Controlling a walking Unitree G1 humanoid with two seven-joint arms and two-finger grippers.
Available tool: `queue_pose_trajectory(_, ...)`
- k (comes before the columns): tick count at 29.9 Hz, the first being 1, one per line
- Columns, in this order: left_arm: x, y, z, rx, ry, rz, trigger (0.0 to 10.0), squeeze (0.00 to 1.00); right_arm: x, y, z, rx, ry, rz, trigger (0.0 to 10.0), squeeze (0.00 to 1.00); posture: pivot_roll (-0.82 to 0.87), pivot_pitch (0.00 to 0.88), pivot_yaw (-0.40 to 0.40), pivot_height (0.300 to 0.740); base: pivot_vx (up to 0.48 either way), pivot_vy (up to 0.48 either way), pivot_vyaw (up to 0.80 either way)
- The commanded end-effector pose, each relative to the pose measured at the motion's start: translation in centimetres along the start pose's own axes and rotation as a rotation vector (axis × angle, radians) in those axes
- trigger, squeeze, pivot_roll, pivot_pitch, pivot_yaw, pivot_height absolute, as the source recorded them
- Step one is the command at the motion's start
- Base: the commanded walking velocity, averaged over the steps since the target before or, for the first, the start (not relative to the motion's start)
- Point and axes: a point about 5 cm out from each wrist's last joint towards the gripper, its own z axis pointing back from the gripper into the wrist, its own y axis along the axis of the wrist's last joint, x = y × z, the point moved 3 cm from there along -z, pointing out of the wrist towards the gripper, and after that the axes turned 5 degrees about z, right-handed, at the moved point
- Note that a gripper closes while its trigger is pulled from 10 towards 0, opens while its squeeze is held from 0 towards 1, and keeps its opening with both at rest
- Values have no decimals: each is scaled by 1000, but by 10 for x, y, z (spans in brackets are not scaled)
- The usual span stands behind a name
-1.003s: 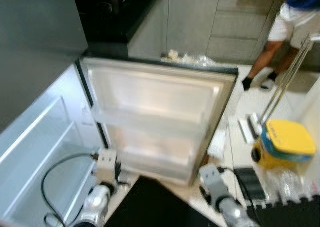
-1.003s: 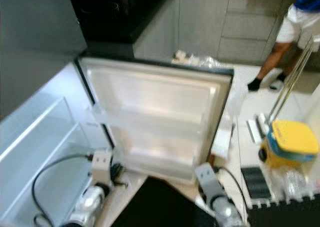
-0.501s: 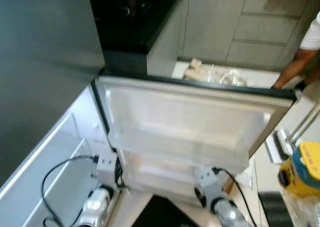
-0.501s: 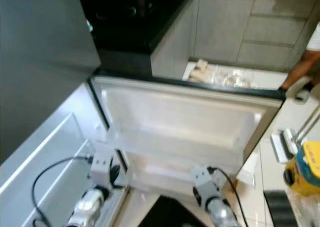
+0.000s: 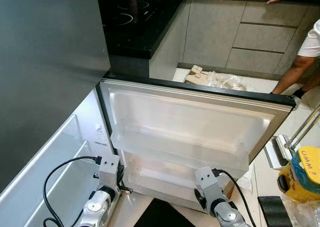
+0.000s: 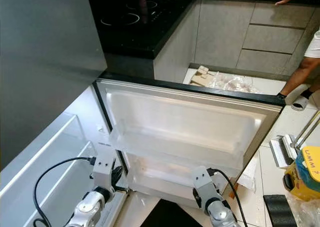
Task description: Restocking fridge
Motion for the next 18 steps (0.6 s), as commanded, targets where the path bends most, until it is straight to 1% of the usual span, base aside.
queue_pose_trajectory(1, 2, -5, 2, -16, -7, 0, 10000, 0, 0, 2, 1, 17, -15, -17, 10000, 0, -112, 50, 34, 740, 0, 0, 0)
queue_pose_trajectory(6, 0, -6, 2, -19, 3, 3, 10000, 0, -4, -7, 5, 7, -23, -42, 10000, 0, -114, 47, 34, 740, 0, 0, 0)
queue_pose_trajectory(11, -1, -6, 3, -14, 7, 14, 10000, 0, -8, -16, 10, -1, -18, -37, 10000, 0, -117, 45, 39, 740, 0, 0, 0)
queue_pose_trajectory(13, 0, -6, 3, -10, 3, 19, 10000, 0, -5, -17, 11, -2, -25, -38, 10000, 0, -123, 43, 41, 740, 0, 0, 0)
queue_pose_trajectory(14, 0, -5, 3, -9, 1, 18, 10000, 0, -2, -15, 10, 3, -31, -37, 10000, 0, -123, 42, 39, 740, 0, 0, 0)
queue_pose_trajectory(18, 0, -4, 2, -5, 1, 21, 10000, 0, 3, -11, 8, 11, -38, -33, 10000, 0, -122, 40, 36, 740, 0, 0, 0)
